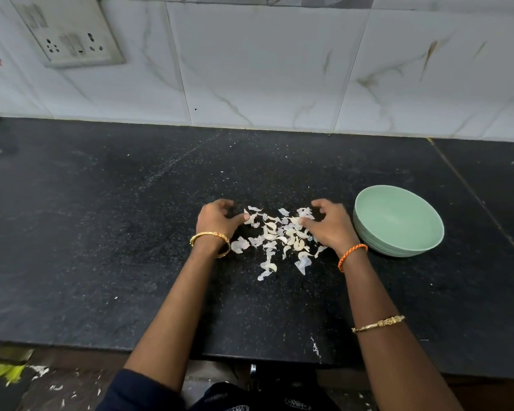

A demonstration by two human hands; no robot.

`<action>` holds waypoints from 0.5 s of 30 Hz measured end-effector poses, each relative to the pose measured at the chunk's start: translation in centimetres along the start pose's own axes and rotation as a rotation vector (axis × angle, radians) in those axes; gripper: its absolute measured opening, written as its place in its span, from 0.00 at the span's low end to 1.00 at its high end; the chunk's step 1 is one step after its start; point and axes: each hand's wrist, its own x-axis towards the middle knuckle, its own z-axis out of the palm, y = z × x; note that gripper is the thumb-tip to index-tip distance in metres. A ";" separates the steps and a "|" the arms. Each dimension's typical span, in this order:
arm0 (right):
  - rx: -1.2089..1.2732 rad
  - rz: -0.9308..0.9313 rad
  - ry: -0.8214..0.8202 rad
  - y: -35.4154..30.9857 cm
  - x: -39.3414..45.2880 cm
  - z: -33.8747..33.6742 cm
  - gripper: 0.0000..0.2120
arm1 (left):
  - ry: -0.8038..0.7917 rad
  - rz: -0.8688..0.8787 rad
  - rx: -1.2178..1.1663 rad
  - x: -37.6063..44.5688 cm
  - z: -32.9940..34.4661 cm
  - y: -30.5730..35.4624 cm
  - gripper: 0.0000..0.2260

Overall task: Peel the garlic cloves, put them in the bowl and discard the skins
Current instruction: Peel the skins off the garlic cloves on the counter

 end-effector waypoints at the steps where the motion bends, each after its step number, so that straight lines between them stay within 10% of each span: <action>1: -0.009 0.012 -0.076 0.1 0.2 0.4 0.28 | -0.050 -0.014 0.059 0.4 0.2 -0.3 0.27; 6: -0.094 -0.108 -0.092 -0.1 0.4 3.7 0.15 | -0.141 0.115 0.323 1.4 2.6 0.9 0.22; 15: 0.024 0.037 -0.122 -0.8 2.7 1.5 0.02 | -0.131 0.035 0.062 3.1 2.8 2.4 0.04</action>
